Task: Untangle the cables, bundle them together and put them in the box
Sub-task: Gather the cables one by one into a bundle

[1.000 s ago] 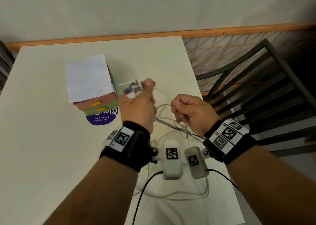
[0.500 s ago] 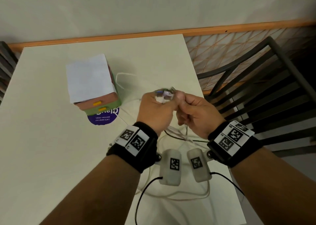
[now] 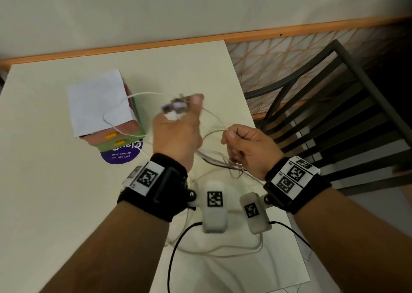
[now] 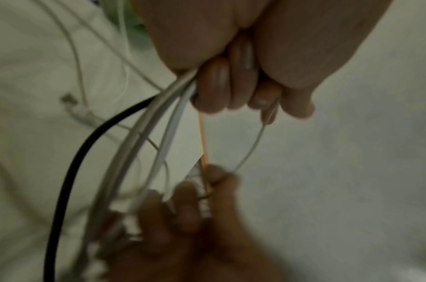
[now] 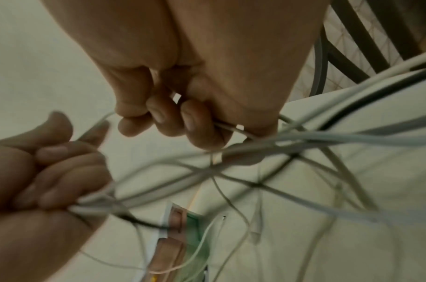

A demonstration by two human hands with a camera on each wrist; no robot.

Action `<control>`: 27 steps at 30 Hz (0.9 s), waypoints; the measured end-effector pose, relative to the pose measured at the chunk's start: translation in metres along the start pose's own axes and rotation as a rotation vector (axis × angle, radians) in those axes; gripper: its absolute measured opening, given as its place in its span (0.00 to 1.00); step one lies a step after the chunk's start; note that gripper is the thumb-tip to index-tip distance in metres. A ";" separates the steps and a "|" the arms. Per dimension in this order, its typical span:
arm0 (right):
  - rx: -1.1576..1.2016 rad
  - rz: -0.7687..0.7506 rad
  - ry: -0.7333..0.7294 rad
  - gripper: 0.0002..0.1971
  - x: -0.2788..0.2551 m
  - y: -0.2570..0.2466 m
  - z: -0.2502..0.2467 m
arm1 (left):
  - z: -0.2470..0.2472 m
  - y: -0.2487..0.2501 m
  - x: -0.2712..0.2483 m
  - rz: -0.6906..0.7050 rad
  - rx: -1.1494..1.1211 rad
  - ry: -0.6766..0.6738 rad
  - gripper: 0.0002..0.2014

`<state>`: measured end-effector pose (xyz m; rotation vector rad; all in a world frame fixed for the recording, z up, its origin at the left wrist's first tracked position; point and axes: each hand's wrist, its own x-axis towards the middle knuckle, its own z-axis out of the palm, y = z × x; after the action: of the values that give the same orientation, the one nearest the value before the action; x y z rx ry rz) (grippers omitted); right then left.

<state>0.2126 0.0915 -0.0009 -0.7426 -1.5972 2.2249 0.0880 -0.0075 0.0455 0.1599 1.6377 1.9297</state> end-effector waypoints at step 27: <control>0.177 0.151 -0.022 0.09 -0.009 -0.017 0.014 | -0.001 0.019 -0.002 0.184 -0.003 0.103 0.08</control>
<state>0.2115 0.0817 0.0208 -0.8138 -1.3716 2.4505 0.0824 -0.0110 0.0635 0.2199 1.7401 2.1083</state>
